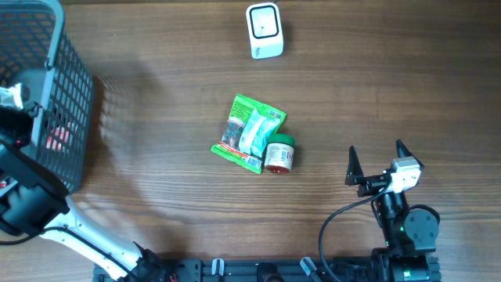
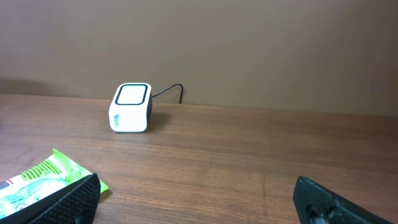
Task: Scan the item barcode
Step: 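Reach the left gripper into the basket and grasp the red Kleenex pack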
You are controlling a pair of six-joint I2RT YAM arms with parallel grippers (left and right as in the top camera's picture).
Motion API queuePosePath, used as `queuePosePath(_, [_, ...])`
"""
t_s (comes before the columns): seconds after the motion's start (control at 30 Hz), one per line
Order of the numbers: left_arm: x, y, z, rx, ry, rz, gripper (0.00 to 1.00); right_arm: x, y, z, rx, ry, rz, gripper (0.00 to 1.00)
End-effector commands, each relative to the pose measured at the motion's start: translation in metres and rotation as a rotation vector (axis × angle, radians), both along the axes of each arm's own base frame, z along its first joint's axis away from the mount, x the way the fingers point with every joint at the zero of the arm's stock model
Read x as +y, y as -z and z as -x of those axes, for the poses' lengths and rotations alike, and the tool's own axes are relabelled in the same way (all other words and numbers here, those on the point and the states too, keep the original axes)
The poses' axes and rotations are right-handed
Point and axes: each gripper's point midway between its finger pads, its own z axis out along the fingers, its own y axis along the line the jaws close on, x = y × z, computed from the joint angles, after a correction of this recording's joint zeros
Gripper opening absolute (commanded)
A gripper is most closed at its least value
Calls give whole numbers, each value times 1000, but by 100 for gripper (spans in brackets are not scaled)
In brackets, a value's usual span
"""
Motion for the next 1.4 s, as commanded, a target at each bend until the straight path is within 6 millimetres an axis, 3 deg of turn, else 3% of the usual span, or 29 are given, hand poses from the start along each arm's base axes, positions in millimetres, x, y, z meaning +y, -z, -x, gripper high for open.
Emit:
queuePosePath(0.0, [-5,23,8,44,36,1,100,1,-1,0,-7,-8,11,100])
queuePosePath(0.1, [-7,37,11,53,36,9,100,1,-1,0,-7,-8,11,100])
queuePosePath(0.27, [-3,41,7,33,24,-9,100,1,-1,0,-7,-8,11,100])
queuePosePath(0.33, [-1,41,6,28,22,-19,92,1,-1,0,-7,-8,11,100])
queuePosePath(0.4, [5,41,7,40,0,-42,91,1,-1,0,-7,-8,11,100])
queuePosePath(0.5, [29,42,18,97,-180,-135,90,1,-1,0,-7,-8,11,100])
queuePosePath(0.57, [34,41,19,94,-259,-136,97,1,-1,0,-7,-8,11,100])
queuePosePath(0.93, [30,38,15,61,-265,-100,100,1,-1,0,-7,-8,11,100])
queuePosePath(1.17, [32,19,7,1,-264,-114,100,1,-1,0,-7,-8,11,100])
queuePosePath(1.37, [17,16,-8,-76,-245,-20,100,1,-1,0,-7,-8,11,100])
